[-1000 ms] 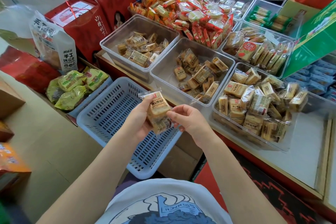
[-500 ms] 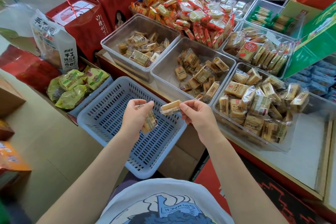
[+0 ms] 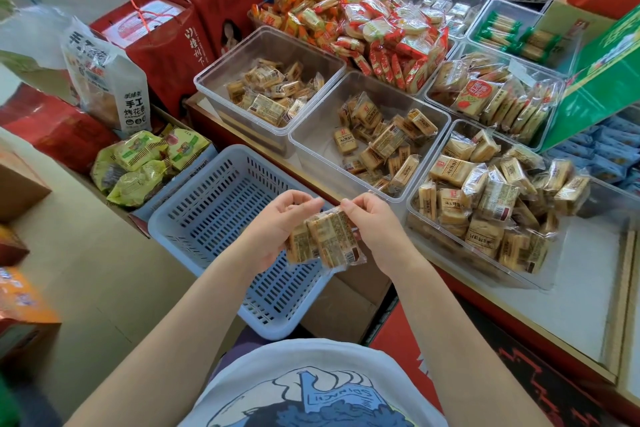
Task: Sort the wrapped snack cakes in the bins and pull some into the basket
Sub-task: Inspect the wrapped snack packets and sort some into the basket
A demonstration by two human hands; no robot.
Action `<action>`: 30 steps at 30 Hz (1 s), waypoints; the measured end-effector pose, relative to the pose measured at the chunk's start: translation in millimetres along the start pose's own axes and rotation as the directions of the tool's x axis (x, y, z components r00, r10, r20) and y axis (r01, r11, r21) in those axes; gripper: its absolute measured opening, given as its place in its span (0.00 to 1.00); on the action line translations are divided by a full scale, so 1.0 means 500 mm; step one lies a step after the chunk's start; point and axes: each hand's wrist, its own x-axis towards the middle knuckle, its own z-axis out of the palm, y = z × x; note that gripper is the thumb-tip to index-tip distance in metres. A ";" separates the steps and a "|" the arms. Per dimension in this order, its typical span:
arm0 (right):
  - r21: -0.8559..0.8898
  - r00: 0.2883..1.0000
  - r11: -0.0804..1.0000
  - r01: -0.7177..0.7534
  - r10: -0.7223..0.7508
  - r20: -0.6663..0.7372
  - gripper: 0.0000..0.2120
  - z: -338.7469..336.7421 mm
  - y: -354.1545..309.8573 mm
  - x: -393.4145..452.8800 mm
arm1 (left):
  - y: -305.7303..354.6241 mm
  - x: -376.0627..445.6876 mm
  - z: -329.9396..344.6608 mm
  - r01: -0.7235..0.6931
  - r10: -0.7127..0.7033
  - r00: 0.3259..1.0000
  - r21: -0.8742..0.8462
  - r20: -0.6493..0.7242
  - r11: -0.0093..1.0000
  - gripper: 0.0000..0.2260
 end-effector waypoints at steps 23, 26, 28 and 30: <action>0.275 0.999 0.961 0.041 -0.033 -0.033 0.09 -0.008 0.001 -0.014 | -0.012 0.008 0.001 -0.191 0.195 0.980 0.086 -0.037 0.978 0.10; 0.309 0.997 0.951 0.024 0.000 -0.077 0.09 -0.006 0.006 -0.012 | -0.006 0.003 -0.004 -0.210 0.211 0.978 0.066 -0.007 0.976 0.10; 0.329 0.997 0.944 -0.004 0.031 -0.077 0.10 -0.002 0.007 -0.009 | -0.005 0.000 0.003 -0.208 0.210 0.978 0.069 -0.011 0.976 0.07; 0.324 0.997 0.946 -0.025 0.048 -0.065 0.11 -0.001 0.006 -0.007 | -0.005 0.000 0.009 -0.194 0.196 0.981 0.059 -0.015 0.979 0.05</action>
